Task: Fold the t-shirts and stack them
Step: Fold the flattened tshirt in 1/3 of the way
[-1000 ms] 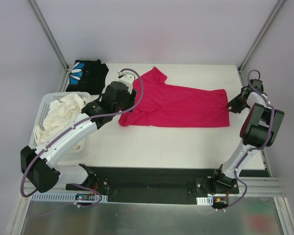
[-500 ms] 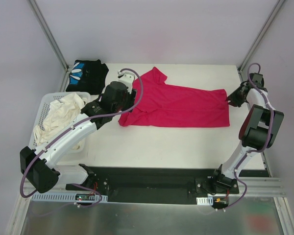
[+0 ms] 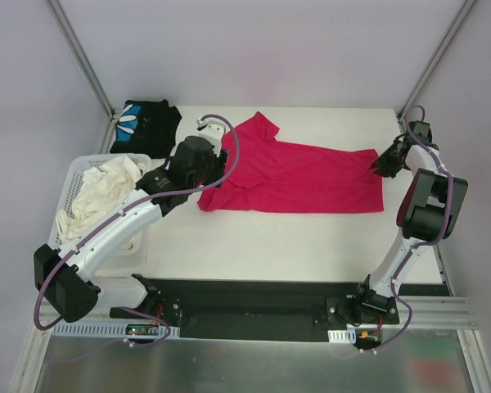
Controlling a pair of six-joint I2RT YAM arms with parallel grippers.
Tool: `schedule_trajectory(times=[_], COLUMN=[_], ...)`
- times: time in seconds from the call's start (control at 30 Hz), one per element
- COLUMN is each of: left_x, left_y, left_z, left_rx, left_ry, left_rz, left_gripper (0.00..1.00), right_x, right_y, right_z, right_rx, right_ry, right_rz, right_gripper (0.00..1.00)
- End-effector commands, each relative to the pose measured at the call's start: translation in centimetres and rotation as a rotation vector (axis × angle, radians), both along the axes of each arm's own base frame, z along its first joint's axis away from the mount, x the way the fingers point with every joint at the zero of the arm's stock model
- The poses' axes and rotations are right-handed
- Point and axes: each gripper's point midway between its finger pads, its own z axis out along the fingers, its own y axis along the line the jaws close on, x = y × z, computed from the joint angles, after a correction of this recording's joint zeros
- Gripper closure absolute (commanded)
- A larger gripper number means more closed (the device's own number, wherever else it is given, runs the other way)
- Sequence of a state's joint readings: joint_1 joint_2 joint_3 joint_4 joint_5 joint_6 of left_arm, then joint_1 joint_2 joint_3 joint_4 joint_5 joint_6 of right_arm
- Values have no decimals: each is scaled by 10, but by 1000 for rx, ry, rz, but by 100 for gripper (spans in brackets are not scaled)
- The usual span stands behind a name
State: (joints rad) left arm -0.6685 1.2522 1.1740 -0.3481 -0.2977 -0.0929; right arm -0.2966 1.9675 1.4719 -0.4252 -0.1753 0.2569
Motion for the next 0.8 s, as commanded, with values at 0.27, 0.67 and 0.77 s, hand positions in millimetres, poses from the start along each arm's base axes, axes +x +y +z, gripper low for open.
schedule_trajectory(times=[0.27,0.67,0.77], left_x=[13,14,13], left_y=[-7,-4,-3], left_z=[20,25,24], left_rx=[-9,-10,-7], left_ry=[-53,-71,-67], left_rz=[14,28,25], left_gripper=[46,46,46], right_x=[1,-15,-15], right_y=[2,6,6], right_z=[0,-21,-23], right_rx=[2,13,13], right_ry=[4,48,54], right_rz=[5,-3,-3], right_gripper=[75,75,75])
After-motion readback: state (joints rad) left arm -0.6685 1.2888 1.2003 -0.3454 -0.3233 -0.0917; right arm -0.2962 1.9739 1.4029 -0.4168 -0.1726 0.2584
